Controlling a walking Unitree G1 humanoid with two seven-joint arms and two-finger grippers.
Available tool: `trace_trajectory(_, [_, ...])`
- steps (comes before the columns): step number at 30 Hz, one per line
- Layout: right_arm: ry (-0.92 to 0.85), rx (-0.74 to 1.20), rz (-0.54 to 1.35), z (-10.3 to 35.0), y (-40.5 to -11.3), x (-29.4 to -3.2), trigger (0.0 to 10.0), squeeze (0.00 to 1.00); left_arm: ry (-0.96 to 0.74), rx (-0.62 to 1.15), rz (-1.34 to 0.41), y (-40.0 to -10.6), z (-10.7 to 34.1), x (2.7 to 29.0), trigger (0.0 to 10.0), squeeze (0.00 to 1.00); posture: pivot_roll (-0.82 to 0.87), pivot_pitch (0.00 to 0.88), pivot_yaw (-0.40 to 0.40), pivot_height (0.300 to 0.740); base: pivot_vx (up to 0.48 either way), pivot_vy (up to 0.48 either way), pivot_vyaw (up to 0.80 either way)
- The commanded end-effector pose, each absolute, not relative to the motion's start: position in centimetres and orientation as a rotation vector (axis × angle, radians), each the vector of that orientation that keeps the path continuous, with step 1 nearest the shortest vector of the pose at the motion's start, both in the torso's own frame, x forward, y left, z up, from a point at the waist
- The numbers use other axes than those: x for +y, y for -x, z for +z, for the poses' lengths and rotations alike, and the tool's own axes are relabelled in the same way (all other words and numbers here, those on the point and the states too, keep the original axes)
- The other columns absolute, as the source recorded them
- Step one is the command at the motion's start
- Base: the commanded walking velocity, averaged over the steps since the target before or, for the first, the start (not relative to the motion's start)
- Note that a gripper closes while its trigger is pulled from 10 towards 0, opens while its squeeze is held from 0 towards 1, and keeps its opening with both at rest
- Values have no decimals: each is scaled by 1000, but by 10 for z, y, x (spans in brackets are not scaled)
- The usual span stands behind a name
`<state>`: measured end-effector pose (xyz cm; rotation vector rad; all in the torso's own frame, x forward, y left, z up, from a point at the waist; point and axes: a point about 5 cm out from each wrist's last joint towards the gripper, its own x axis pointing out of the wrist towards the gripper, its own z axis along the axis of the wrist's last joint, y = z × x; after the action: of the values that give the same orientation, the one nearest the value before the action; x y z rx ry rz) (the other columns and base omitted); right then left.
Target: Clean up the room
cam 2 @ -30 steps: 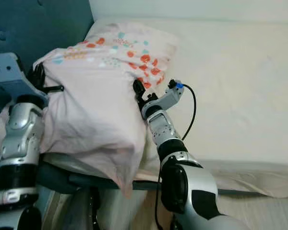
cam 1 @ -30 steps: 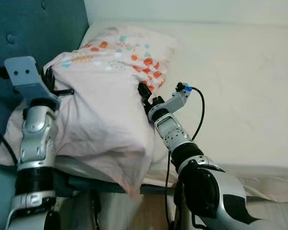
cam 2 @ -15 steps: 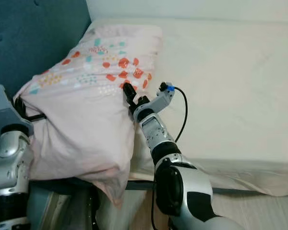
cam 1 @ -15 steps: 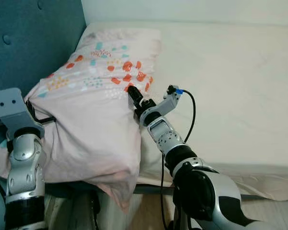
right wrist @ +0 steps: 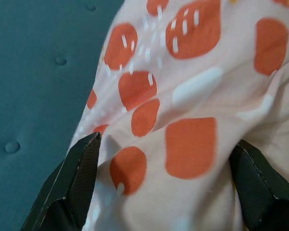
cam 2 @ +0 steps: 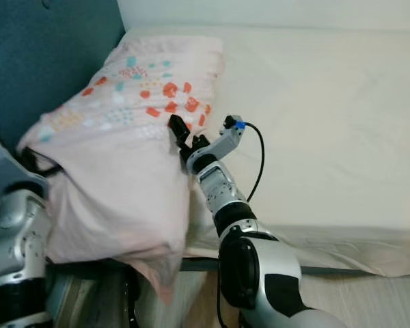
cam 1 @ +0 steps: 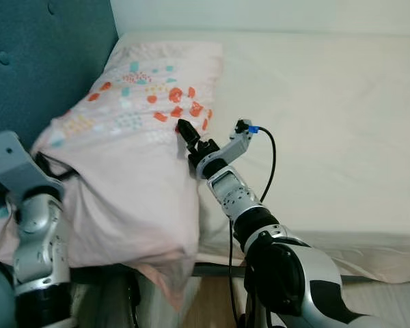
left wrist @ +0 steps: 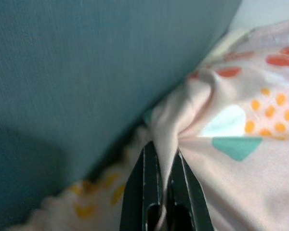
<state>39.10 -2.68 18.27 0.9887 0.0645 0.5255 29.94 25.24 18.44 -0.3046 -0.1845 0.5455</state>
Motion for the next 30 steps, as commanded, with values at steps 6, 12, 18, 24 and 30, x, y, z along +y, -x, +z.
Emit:
trace_trajectory(6, [-946,122,539,158,-382,-26,10000,0,424,-55,569,-299,149,243,0,0,210,237,-17,445,0,0,0])
trace_trajectory(12, [-925,153,494,136,-375,-39,10000,0,435,10,687,-289,129,262,0,0,189,227,-20,445,0,0,0])
trace_trajectory(18, [-879,195,407,112,-368,-56,10000,0,407,-27,691,-291,136,276,0,0,188,205,-26,445,0,0,0])
trace_trajectory(24, [-926,199,294,97,-366,-83,10000,0,431,-223,592,-309,190,281,0,0,200,192,-32,445,0,0,0])
trace_trajectory(30, [-948,181,272,99,-369,-92,10000,0,424,-439,621,-309,255,305,0,0,220,182,-47,445,0,0,0])
